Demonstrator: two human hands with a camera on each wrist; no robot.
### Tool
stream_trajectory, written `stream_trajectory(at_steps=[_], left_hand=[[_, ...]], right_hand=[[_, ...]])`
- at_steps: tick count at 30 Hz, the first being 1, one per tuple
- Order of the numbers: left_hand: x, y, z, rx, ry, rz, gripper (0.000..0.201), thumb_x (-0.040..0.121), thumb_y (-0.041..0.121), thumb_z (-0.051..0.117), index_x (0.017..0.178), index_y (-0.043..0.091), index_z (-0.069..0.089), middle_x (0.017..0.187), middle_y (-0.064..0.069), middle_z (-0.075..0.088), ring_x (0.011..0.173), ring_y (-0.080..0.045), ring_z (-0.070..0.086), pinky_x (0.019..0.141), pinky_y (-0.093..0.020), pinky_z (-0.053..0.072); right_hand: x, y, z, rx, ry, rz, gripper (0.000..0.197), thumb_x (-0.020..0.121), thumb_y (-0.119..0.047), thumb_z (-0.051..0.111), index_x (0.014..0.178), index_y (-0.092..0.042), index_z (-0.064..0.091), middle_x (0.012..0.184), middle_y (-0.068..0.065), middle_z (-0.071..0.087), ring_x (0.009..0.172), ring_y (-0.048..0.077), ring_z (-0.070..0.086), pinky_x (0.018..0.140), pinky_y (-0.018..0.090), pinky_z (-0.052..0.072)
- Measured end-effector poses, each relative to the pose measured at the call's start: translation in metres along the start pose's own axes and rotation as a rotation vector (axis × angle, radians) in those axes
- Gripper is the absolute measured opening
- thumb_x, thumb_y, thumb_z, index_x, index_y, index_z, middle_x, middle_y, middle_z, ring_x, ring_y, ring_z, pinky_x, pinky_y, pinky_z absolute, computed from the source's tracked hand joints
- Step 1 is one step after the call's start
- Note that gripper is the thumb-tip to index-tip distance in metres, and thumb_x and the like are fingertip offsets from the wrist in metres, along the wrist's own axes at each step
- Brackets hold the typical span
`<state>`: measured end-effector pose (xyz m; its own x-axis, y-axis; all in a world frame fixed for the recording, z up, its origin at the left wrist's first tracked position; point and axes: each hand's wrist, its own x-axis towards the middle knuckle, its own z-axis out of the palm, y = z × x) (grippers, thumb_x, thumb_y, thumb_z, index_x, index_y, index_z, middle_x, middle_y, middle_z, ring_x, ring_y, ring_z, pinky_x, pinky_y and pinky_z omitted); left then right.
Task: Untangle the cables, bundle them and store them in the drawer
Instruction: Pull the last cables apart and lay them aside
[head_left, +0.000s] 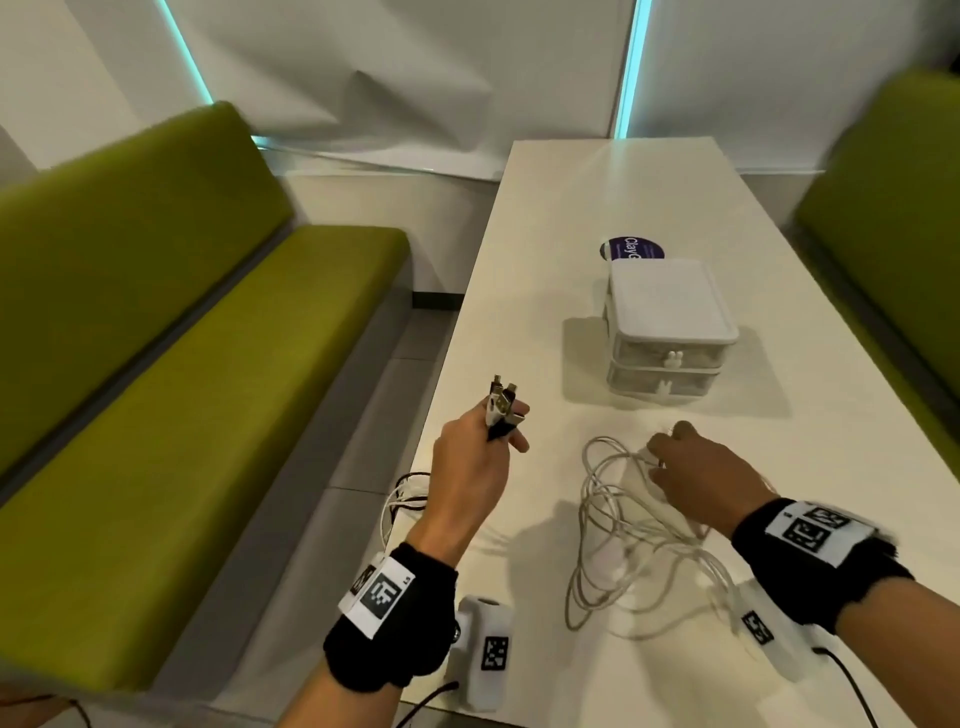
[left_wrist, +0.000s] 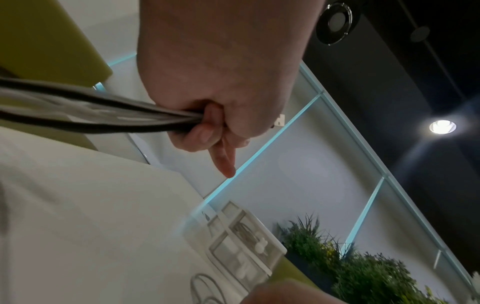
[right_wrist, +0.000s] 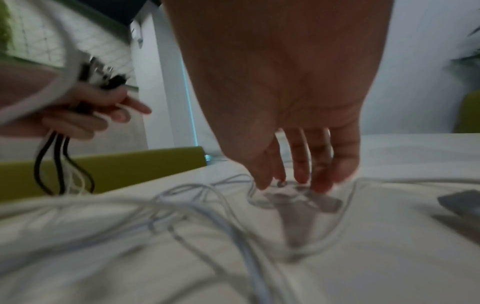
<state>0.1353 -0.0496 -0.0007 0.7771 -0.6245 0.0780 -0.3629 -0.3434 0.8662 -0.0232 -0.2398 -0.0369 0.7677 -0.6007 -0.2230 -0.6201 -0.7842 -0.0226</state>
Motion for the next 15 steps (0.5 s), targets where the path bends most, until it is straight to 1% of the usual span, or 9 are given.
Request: stream_trajectory(at_steps=[2,4,6,8,11,12,13,14,15], left_hand=[[-0.001,0.006,0.007,0.021,-0.041,0.021,0.034,0.093,-0.001,0.044,0.092,0.021,0.070,0.081,0.014,0.070,0.090,0.007,0.053,0.074,-0.004,0.038],[-0.001,0.013,0.013,0.035,-0.082,0.039,0.035,0.093,0.000,0.044,0.099,0.022,0.070,0.075,0.011,0.070,0.085,0.002,0.056,0.068,-0.009,0.039],[-0.003,0.019,0.018,0.060,-0.116,0.057,0.036,0.091,0.000,0.043,0.100,0.022,0.070,0.070,0.011,0.066,0.071,-0.004,0.055,0.058,-0.015,0.035],[-0.005,0.025,0.023,0.088,-0.144,0.068,0.036,0.089,-0.001,0.043,0.096,0.022,0.070,0.069,0.011,0.062,0.064,-0.006,0.051,0.054,-0.017,0.031],[-0.008,0.032,0.028,0.067,-0.154,0.077,0.034,0.087,0.000,0.045,0.081,0.022,0.070,0.080,0.004,0.068,0.073,-0.015,0.056,0.059,-0.025,0.036],[-0.009,0.034,0.028,0.043,-0.154,0.085,0.036,0.088,-0.001,0.045,0.076,0.024,0.068,0.083,0.005,0.069,0.079,-0.013,0.059,0.061,-0.023,0.039],[-0.010,0.038,0.028,0.015,-0.156,0.101,0.038,0.088,-0.002,0.045,0.076,0.025,0.068,0.083,0.007,0.069,0.080,-0.006,0.060,0.062,-0.017,0.040],[-0.011,0.040,0.029,-0.011,-0.159,0.119,0.037,0.089,-0.003,0.045,0.081,0.023,0.071,0.081,0.011,0.067,0.074,0.002,0.059,0.060,-0.012,0.039],[-0.013,0.043,0.030,-0.035,-0.158,0.142,0.034,0.090,-0.002,0.047,0.088,0.021,0.072,0.080,0.013,0.066,0.067,0.004,0.057,0.059,-0.011,0.039]], right_hand=[[-0.002,-0.003,0.000,0.000,0.055,0.001,0.024,0.098,-0.031,0.049,0.114,-0.014,0.053,0.115,0.009,0.049,0.093,0.031,0.061,0.072,0.036,0.049],[-0.004,-0.005,-0.002,0.030,0.063,0.019,0.019,0.098,-0.030,0.049,0.108,-0.014,0.052,0.111,0.008,0.049,0.091,0.031,0.061,0.068,0.036,0.046],[-0.006,-0.005,-0.007,0.104,0.072,0.048,0.017,0.098,-0.030,0.049,0.104,-0.014,0.051,0.108,0.007,0.051,0.092,0.031,0.060,0.072,0.037,0.047],[-0.009,-0.003,-0.017,0.197,0.093,0.065,0.014,0.097,-0.031,0.050,0.097,-0.016,0.051,0.103,0.006,0.056,0.091,0.031,0.059,0.076,0.039,0.048],[-0.016,-0.002,-0.037,0.386,0.148,0.050,0.013,0.091,-0.033,0.058,0.086,-0.021,0.054,0.091,0.000,0.064,0.085,0.025,0.060,0.075,0.039,0.050],[-0.019,-0.004,-0.044,0.455,0.189,0.027,0.012,0.090,-0.032,0.061,0.084,-0.022,0.057,0.088,-0.002,0.065,0.083,0.023,0.060,0.074,0.038,0.051],[-0.023,-0.006,-0.052,0.503,0.238,-0.001,0.010,0.088,-0.030,0.063,0.083,-0.023,0.059,0.085,-0.004,0.066,0.081,0.019,0.061,0.072,0.035,0.050],[-0.027,-0.010,-0.059,0.536,0.289,-0.032,0.009,0.087,-0.028,0.065,0.082,-0.023,0.060,0.083,-0.007,0.066,0.078,0.016,0.060,0.070,0.030,0.048],[-0.031,-0.014,-0.066,0.560,0.340,-0.057,0.008,0.087,-0.027,0.066,0.081,-0.023,0.061,0.082,-0.009,0.066,0.076,0.011,0.059,0.067,0.024,0.045]])
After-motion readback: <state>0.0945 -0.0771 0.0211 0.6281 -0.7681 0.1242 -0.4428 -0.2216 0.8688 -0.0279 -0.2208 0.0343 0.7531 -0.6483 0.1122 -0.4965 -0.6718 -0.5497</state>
